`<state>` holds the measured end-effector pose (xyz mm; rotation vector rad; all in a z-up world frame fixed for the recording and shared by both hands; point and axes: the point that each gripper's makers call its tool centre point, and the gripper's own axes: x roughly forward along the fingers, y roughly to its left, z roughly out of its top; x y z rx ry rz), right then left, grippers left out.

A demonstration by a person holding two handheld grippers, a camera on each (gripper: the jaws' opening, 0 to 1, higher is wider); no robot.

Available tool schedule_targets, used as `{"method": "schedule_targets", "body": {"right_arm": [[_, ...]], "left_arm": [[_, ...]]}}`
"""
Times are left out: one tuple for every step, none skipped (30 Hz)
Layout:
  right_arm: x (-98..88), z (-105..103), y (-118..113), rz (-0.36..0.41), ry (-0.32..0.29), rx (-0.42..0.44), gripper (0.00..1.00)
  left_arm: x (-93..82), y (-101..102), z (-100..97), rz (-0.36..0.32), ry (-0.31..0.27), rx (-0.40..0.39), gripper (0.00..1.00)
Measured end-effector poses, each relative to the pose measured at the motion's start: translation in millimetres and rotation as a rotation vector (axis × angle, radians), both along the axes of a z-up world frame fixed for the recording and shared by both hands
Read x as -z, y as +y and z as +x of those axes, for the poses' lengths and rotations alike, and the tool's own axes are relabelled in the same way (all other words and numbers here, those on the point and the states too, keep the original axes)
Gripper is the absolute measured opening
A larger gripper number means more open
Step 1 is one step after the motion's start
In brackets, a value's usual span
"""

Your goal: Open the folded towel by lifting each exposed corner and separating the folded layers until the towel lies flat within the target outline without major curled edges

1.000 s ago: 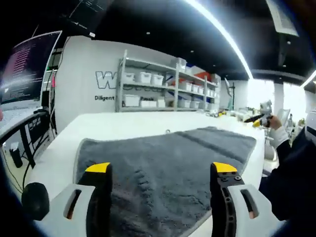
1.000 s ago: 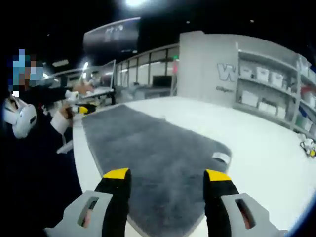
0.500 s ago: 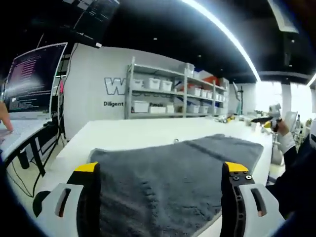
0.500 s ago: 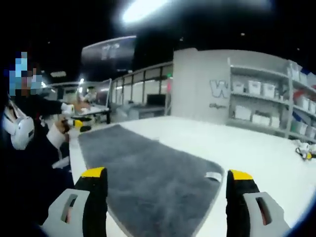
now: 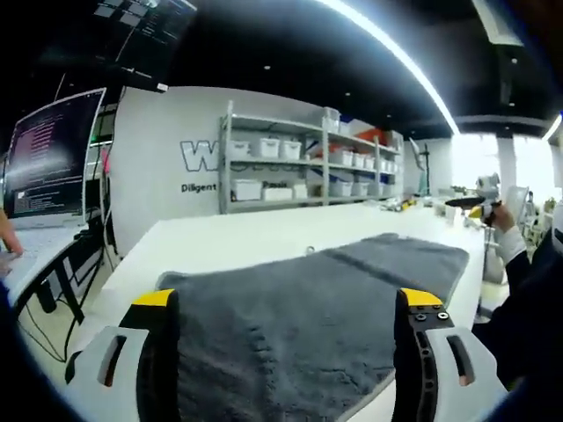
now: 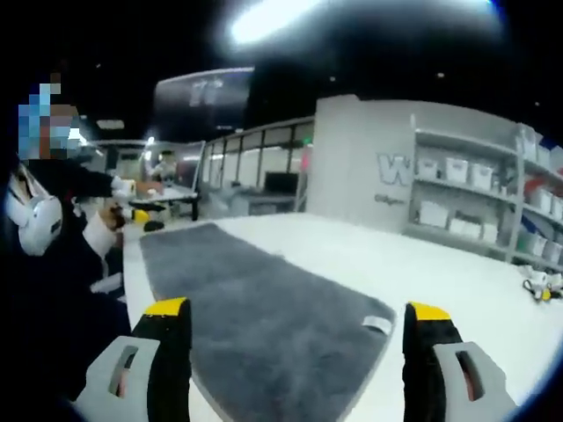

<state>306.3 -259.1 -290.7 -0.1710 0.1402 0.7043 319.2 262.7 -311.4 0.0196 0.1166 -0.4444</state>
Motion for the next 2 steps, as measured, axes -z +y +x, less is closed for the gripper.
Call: {"method": "schedule_targets", "body": {"right_arm": [[0.2,-0.9,0.7,-0.006,0.001,-0.004,1.00],[0.5,-2.0,1.7,-0.012,0.001,-0.009,1.00]], "left_arm": [[-0.9,0.5,-0.4,0.000,-0.004,0.000,1.00],[-2.0,1.8,-0.2,-0.001,-0.010,-0.003,1.00]]}}
